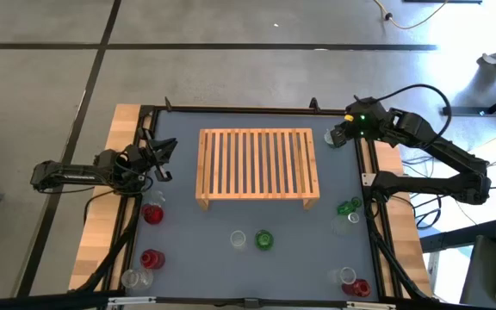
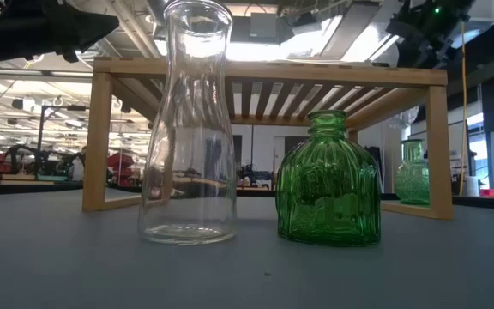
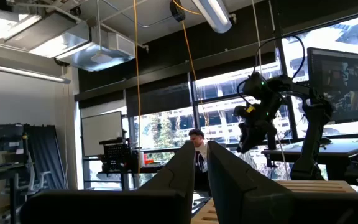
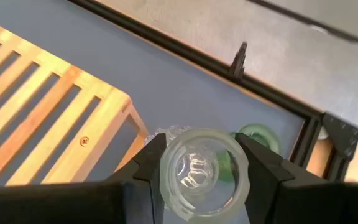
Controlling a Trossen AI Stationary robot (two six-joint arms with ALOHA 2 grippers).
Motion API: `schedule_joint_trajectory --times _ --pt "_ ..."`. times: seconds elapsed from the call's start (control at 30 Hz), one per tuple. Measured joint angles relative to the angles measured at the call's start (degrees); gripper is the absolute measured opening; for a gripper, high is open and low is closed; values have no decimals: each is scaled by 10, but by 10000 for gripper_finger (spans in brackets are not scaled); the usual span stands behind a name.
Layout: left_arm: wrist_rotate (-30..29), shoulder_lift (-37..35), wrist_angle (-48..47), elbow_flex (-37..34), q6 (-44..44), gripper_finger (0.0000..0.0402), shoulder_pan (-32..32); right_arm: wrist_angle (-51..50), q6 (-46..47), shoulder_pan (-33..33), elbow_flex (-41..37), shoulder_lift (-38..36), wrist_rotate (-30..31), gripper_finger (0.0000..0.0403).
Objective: Sort vases onto shelf
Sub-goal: Put the transparent bottle on the shelf
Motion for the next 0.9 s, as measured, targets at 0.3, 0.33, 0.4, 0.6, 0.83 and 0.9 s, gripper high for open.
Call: schedule_joint_trajectory --times 0.3,0.33,0.4,0.6,0.83,0.9 --pt "0 0 8 0 18 37 0 0 -41 0 70 49 -22 141" --pt "0 0 8 0 16 37 0 0 -45 0 77 57 -26 141" --pt "0 0 9 0 16 37 0 0 -49 2 92 73 -35 141" --pt "-1 0 11 0 15 37 0 0 -59 60 145 134 -44 142" --pt "-14 0 12 0 14 37 0 -10 -65 129 221 200 -40 142" --pt "-14 0 12 0 14 37 0 -21 -68 144 237 215 -37 142"
